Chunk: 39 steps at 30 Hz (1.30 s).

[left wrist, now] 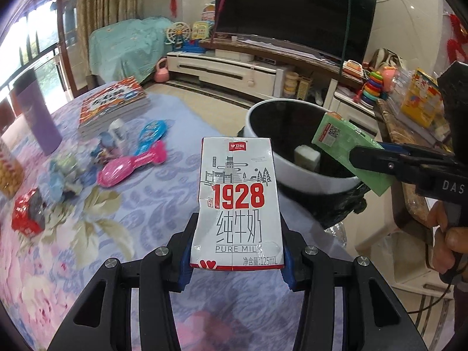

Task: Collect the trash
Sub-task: 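Carry both milk cartons in the grippers over the trash bin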

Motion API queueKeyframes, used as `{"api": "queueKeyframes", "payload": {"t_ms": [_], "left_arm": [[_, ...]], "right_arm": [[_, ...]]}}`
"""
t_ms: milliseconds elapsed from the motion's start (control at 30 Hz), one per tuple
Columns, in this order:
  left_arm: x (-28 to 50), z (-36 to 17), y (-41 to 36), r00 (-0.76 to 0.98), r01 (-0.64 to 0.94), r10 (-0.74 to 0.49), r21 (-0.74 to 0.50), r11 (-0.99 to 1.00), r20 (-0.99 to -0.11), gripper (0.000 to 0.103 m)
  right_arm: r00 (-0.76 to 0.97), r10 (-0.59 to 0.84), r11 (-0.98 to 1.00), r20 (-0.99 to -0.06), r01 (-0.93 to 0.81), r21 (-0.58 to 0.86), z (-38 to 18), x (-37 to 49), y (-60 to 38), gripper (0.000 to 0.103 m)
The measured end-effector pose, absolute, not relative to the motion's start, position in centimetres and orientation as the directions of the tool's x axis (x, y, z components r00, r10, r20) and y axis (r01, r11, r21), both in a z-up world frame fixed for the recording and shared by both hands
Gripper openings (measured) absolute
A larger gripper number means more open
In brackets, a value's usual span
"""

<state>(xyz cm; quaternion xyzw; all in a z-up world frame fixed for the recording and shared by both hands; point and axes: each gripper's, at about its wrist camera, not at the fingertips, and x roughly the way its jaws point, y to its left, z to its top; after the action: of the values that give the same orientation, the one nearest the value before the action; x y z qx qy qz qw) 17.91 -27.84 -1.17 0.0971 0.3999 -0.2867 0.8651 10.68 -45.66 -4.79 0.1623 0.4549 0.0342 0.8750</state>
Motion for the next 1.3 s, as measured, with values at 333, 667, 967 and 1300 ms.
{"api": "queueKeyframes", "payload": {"t_ms": [333,667,967,1300], "left_arm": [[19.4,-0.6,-30.5,0.503,0.601,-0.44,-0.065,0.796,-0.744,0.046],[21.0,-0.2,-33.6,0.49,0.625,-0.446,-0.055,0.779,-0.749,0.046],[23.0,-0.4,-36.2,0.479,0.63,-0.436,-0.048,0.775,-0.762,0.046],[24.2,-0.6,-38.1,0.474,0.638,-0.424,-0.03,0.769,-0.772,0.046]], "right_arm": [[0.585,0.169,0.946,-0.793,0.13,0.298,-5.0,11.2,-48.3,0.051],[0.577,0.142,0.944,-0.804,0.165,0.285,-5.6,12.0,-50.8,0.051],[0.569,0.141,0.941,-0.81,0.178,0.289,-6.1,12.7,-52.6,0.051],[0.549,0.153,0.939,-0.822,0.179,0.295,-6.8,13.8,-53.5,0.051]]}}
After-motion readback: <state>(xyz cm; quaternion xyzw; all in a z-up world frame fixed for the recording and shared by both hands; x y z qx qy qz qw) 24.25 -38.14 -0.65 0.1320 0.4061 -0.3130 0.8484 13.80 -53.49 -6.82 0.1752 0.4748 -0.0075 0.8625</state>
